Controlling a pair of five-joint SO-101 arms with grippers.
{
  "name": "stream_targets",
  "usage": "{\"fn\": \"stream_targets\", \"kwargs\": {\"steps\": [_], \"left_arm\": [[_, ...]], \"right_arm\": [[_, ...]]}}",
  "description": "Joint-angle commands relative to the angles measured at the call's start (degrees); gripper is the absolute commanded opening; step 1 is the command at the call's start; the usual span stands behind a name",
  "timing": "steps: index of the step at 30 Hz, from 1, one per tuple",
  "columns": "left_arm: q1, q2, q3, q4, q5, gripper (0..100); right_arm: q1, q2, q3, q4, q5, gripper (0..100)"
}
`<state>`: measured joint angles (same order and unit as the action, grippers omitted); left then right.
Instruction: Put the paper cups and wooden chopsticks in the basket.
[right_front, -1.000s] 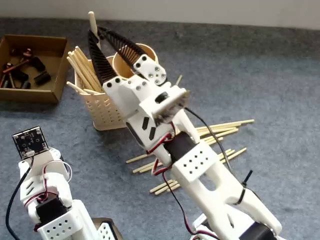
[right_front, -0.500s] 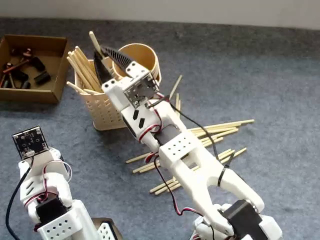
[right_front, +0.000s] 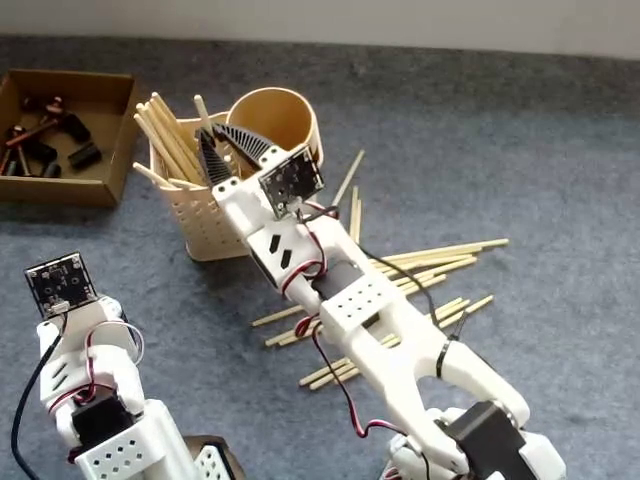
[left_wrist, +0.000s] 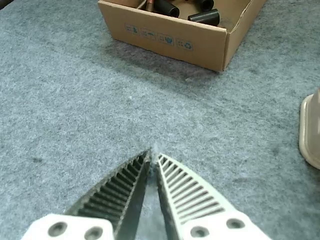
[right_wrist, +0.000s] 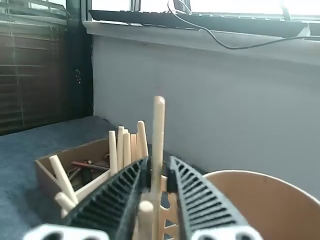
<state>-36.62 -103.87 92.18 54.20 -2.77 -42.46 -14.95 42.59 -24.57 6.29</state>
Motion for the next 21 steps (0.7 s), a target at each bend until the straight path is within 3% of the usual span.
{"fn": "stream_targets", "kwargs": {"steps": [1,7,21], "left_arm": [[-0.4,-0.6,-2.2,-1.4,0.2,1],[-0.4,-0.6,-2.2,-1.4,0.2,1],[-0.4,-0.6,-2.2,-1.4,0.2,1]], "right_arm": [[0.9,-1.2,-0.5,3.1,-1.0,16.3],[0.7,-10.5,-0.6,12.2,-1.1,16.6],[0.9,-42.8,-0.6,48.9,-1.1,13.0]]}}
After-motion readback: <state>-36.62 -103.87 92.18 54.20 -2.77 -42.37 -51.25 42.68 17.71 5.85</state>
